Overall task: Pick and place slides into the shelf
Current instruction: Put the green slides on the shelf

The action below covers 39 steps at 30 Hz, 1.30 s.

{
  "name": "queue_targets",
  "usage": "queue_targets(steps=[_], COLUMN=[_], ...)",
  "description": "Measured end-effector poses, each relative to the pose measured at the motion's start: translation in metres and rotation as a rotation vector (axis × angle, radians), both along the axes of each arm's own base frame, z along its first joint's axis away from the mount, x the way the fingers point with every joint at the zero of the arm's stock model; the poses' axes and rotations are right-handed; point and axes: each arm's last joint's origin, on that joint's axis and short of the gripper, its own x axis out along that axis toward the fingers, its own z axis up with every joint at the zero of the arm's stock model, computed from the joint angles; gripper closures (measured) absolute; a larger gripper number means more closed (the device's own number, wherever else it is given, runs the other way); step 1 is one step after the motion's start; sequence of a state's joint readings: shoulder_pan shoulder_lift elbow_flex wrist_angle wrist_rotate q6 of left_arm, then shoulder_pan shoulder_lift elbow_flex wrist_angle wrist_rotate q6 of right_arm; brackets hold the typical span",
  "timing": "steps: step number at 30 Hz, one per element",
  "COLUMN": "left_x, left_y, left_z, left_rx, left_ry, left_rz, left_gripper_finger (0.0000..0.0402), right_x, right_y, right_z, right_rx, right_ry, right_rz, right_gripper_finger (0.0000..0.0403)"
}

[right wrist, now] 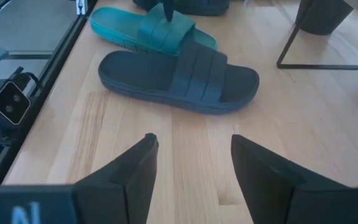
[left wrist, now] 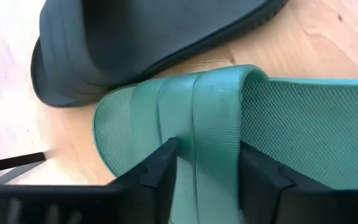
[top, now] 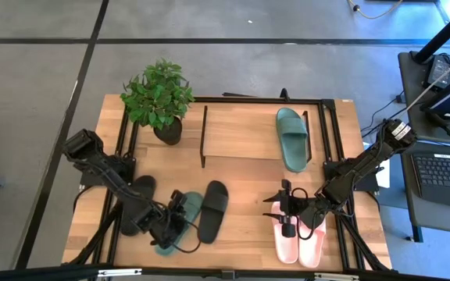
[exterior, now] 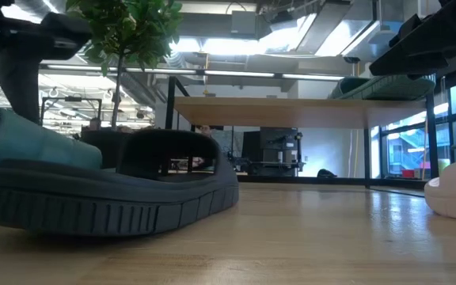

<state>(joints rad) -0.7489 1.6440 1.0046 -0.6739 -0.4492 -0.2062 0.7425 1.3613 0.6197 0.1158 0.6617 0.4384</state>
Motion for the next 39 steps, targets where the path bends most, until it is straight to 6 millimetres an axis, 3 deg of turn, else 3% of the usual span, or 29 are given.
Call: queue_targets(steps=[6, 15, 21, 28, 35, 39], left_x=[0.003, 0.003, 0.009, 0.023, 0.052, 0.072], left_y=[0.004, 0.007, 0.004, 0.010, 0.038, 0.063], left_z=[0.000, 0.010, 0.050, 0.099, 0.144, 0.163], left_rx=[0.000, 0.015, 0.004, 0.167, 0.253, 0.269], left_ry=[-0.005, -0.068, -0.171, -0.343, -0.485, -0.531], left_rz=[0.019, 0.085, 0.125, 0.181, 0.299, 0.351], left_gripper_finger=[0.0387, 0.0395, 0.0397, 0.0398, 0.0399, 0.0399], right_x=[0.000, 0.000, 0.000, 0.002, 0.003, 0.003], right_y=[0.000, 0.000, 0.000, 0.001, 0.002, 0.002], right_z=[0.000, 0.000, 0.000, 0.003, 0.006, 0.006], right_rx=[-0.005, -0.006, -0.030, -0.106, -0.313, -0.326], right_ry=[0.000, 0.000, 0.000, -0.024, -0.051, -0.051], right_rz=[0.002, 0.003, 0.016, 0.064, 0.175, 0.182], right_gripper_finger=[0.0198, 0.0198, 0.0198, 0.0198, 0.0198, 0.0198])
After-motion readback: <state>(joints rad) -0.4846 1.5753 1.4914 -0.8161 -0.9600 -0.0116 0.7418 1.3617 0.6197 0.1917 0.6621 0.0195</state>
